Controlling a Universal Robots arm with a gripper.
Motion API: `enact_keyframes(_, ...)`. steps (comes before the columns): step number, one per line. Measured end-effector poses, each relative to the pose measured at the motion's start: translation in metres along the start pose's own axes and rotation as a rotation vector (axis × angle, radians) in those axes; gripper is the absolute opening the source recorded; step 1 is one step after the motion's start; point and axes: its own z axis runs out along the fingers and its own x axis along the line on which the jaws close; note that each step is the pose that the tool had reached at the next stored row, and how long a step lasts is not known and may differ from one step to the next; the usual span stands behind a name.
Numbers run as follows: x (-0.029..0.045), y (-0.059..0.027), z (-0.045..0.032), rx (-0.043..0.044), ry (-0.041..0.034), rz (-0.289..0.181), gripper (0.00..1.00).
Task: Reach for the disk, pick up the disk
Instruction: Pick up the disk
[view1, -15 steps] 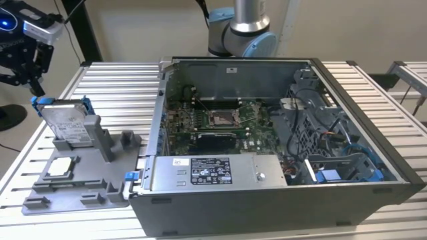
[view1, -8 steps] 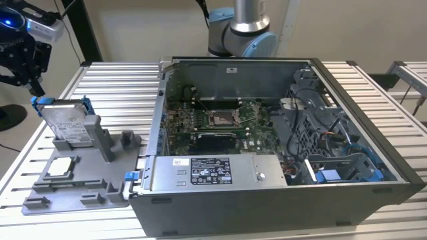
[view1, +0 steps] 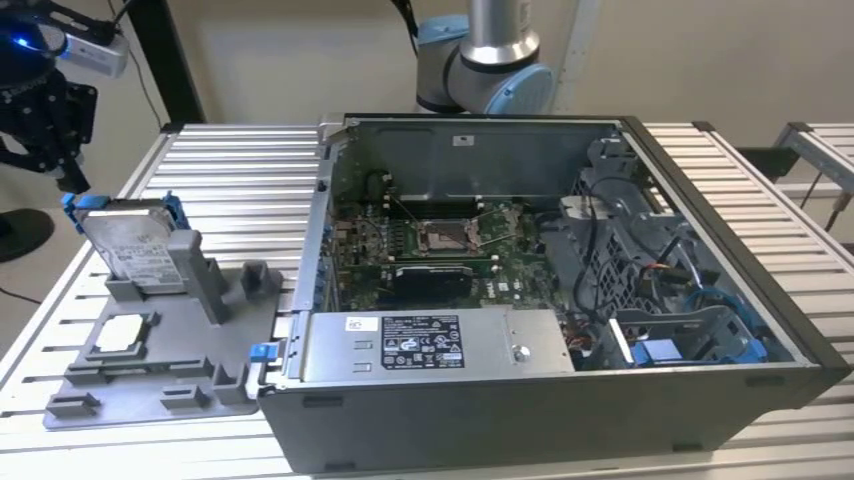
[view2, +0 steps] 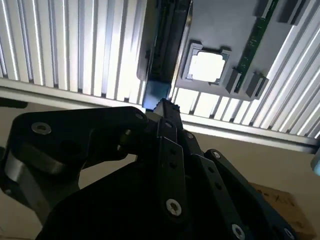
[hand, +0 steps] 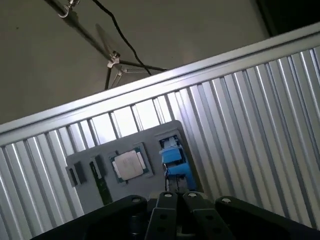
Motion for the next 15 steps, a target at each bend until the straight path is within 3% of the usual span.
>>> enact_keyframes(7,0.0,-0.0001,0.0001,0.0161,0.0001,-0.136,0.0)
enact_keyframes(15,-0.0004,-0.0019,0.0002,0.0168,0.0023,-0.223,0.0)
